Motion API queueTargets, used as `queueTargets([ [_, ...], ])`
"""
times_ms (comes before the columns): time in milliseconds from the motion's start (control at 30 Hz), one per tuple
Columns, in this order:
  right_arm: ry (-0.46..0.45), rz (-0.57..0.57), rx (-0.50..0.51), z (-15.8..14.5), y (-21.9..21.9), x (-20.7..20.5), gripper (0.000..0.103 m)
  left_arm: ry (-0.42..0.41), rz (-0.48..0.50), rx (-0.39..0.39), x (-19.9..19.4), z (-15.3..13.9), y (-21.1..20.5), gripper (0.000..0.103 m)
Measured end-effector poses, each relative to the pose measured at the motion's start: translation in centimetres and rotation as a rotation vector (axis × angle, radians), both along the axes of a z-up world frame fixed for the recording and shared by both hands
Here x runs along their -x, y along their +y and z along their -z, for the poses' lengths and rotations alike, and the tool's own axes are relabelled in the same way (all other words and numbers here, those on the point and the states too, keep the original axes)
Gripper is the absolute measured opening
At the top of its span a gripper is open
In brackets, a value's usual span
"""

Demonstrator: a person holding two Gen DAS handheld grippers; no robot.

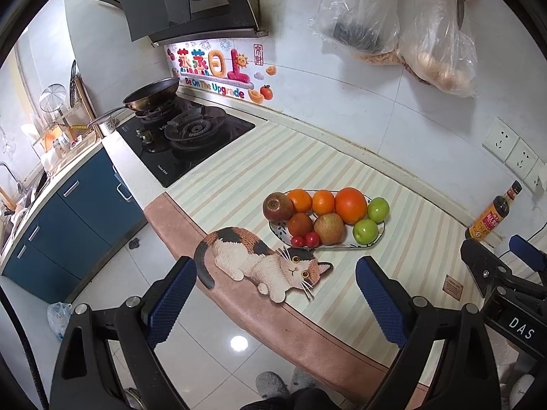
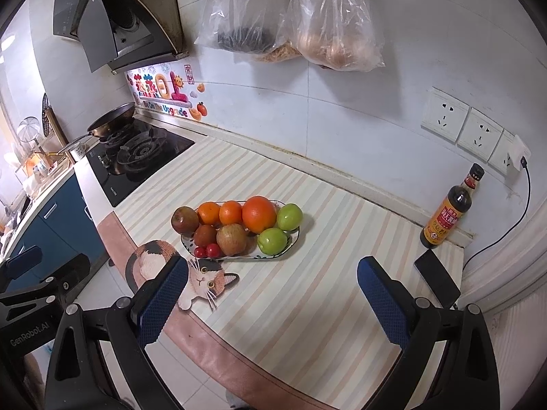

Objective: Organize fruits

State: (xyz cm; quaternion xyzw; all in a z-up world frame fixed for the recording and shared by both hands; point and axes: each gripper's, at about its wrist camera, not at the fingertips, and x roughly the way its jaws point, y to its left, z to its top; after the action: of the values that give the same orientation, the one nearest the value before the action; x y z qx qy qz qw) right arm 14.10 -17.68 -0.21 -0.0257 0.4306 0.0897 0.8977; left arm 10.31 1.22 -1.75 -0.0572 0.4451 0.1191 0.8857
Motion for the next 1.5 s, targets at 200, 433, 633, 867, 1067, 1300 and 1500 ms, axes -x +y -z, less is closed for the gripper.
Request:
queueTargets([
  [200,0.003,0.006,-0.004,0.1,-0.2,0.2,0.101,-0.001,0.002,0.002,0.1,-0.1,-0.1,0.095],
  [433,0.006,0.005,-0.010,0.2,-0.2,0.5,0.101,-0.001,0.006,0.004,0.1,-0.2,-0.3,0.095],
  [633,0.006,0.005,-0.012,0.2,-0.3,0.7,0.101,-0.001,0.007,0.006,0.2,-0.2,-0.4,0.095],
  [867,0.008,0.001,-0.016,0.2,-0.3,1.0,0.101,0.001,0.006,0.008,0.3,-0.3,-0.5,0.095],
  [1067,0.006,0.000,-0.015,0.2,-0.3,1.2,0.101,0.001,0.003,0.009,0.4,-0.3,-0.4,0.095],
  [1300,0.005,-0.001,-0.013,0.1,-0.3,1.3,0.101,-0.003,0.004,0.009,0.6,-0.2,-0.4,0.095],
  [1500,0.006,-0.001,-0.015,0.1,-0.3,1.4,0.101,-0.002,0.006,0.008,0.5,-0.3,-0.5,0.095],
])
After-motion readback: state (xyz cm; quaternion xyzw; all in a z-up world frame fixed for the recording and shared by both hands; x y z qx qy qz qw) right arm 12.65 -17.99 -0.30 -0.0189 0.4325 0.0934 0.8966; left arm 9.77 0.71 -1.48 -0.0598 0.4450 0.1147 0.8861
